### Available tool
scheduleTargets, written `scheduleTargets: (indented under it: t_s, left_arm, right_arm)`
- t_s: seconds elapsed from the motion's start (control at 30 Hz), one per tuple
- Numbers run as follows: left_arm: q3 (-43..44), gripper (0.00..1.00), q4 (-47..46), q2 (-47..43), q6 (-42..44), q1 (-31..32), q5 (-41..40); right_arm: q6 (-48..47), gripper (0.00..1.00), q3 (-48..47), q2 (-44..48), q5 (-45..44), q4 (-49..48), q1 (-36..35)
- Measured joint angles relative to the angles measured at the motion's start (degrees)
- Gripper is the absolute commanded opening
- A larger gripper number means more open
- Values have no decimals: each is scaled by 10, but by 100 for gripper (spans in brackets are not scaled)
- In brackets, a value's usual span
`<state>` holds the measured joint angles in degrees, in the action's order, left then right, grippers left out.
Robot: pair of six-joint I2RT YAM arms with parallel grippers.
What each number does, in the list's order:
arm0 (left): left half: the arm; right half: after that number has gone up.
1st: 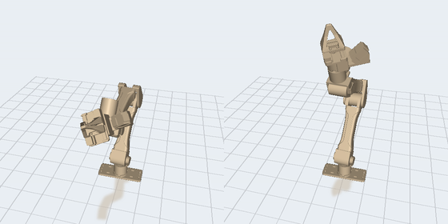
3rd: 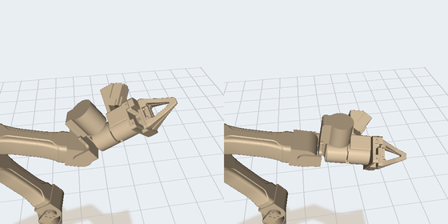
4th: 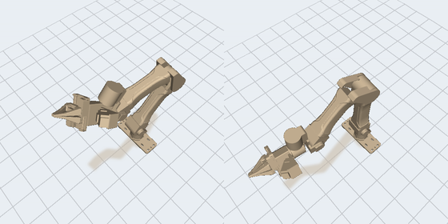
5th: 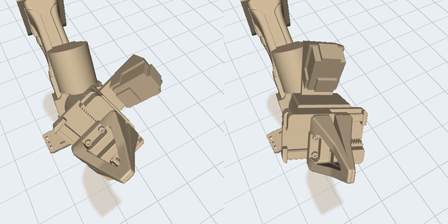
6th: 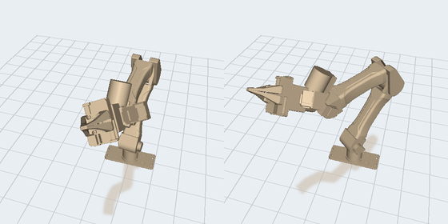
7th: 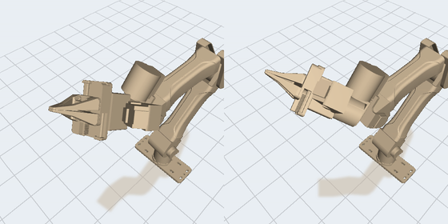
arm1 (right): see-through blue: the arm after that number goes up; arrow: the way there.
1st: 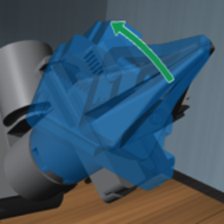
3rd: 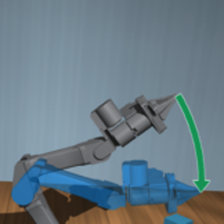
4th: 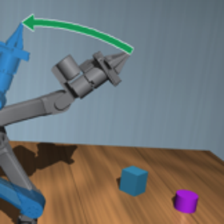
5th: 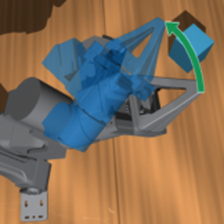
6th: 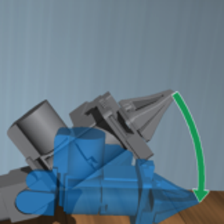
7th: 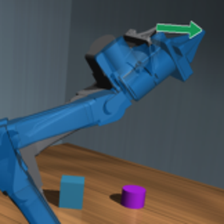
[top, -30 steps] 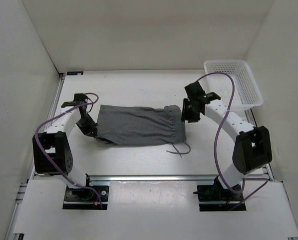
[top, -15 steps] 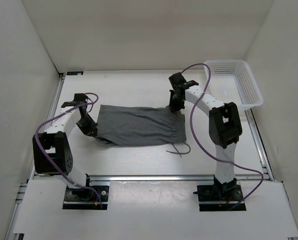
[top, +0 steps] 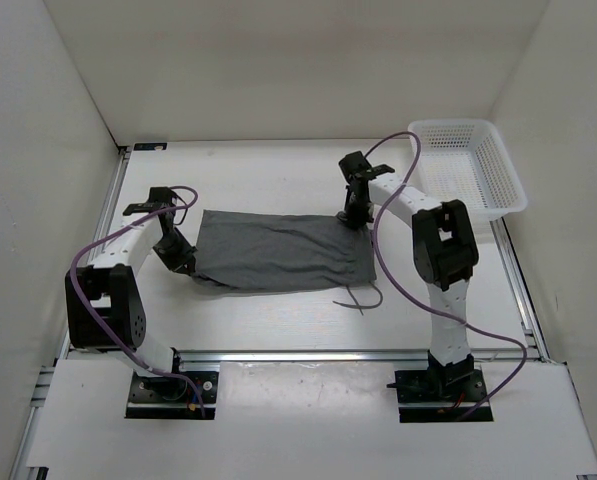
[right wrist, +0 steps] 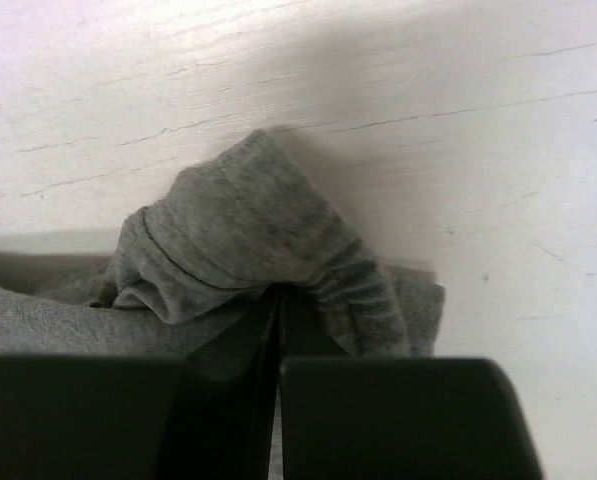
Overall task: Fold and stack the shorts
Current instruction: Fold the shorts
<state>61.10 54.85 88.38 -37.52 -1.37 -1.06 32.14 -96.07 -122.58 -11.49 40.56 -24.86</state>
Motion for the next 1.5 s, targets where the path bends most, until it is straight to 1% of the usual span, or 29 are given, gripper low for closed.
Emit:
scheduleTargets:
  t_s: [0.07, 0.1, 0.13, 0.17, 0.2, 0.23, 0.27, 0.3, 0.4, 0.5, 0.63, 0.73, 0.83, 0.93, 1.0, 1.03, 1.07, 1.1, 1.13, 1.17, 1.27, 1.33, 1.43, 1.5]
  left_arm:
    - [0, 10, 0, -1, 0, 0, 0]
    - [0, 10, 0, -2, 0, 0, 0]
    - [0, 10, 1, -4, 0, 0, 0]
    - [0, 12, 1, -6, 0, 0, 0]
    - [0, 19, 1, -9, 0, 0, 0]
    - [0, 36, 2, -11, 2, 0, 0]
    - [0, 60, 2, -14, 6, 0, -1]
    - [0, 100, 4, -16, 7, 0, -3]
    - [0, 100, 9, -17, 8, 0, -6]
    - [7, 100, 17, -16, 14, 0, -7]
    - [41, 100, 14, 5, 25, 0, -7]
    - [75, 100, -1, 64, 42, -2, -3]
    - [79, 100, -24, 133, 52, -4, 9]
    - [79, 100, -36, 183, 54, -1, 20]
    - [86, 92, -32, 191, 54, 3, 27]
    - [88, 85, -34, 192, 54, 7, 30]
    - [89, 76, -36, 193, 54, 12, 33]
    - [91, 41, -37, 195, 53, 17, 37]
    - [93, 19, -39, 197, 50, 22, 43]
    - [94, 10, -44, 200, 51, 25, 60]
    - [107, 10, -47, 210, 65, 31, 86]
    - [112, 10, -43, 211, 68, 28, 87]
    - [143, 10, -12, 210, 71, 18, 54]
    - [186, 10, 18, 209, 77, 15, 23]
  right_arm:
    - [-2, 2, 0, 9, -9, 3, 1]
    - [-3, 8, 0, 16, -12, 6, 1]
    - [-4, 25, 0, 24, -15, 10, 2]
    - [-4, 36, 0, 37, -18, 16, 3]
    - [-7, 46, 0, 50, -19, 20, 3]
    - [-12, 54, 0, 66, -20, 24, 4]
    - [-16, 64, -1, 85, -18, 28, 4]
    - [-20, 66, -3, 104, -16, 30, 5]
    - [-37, 69, -12, 155, -11, 31, 5]
    - [-45, 69, -5, 203, -10, 31, 5]
    - [-51, 69, 34, 256, -10, 33, 5]
    - [-56, 69, 64, 272, -10, 36, 5]
    - [-57, 69, 90, 274, -10, 43, 5]
    - [-58, 69, 110, 275, -10, 47, 5]
    - [-58, 69, 120, 279, -10, 50, 5]
    - [-58, 69, 123, 282, -10, 50, 5]
    - [-58, 69, 125, 285, -10, 53, 5]
    - [-59, 69, 125, 289, -11, 53, 5]
    - [-58, 69, 126, 293, -12, 54, 5]
    - [-58, 66, 126, 297, -13, 56, 5]
    - [-62, 62, 126, 307, -15, 58, 5]
    - [-65, 62, 126, 312, -15, 59, 5]
    - [-71, 62, 126, 315, -16, 61, 5]
    - [-72, 62, 127, 318, -16, 61, 5]
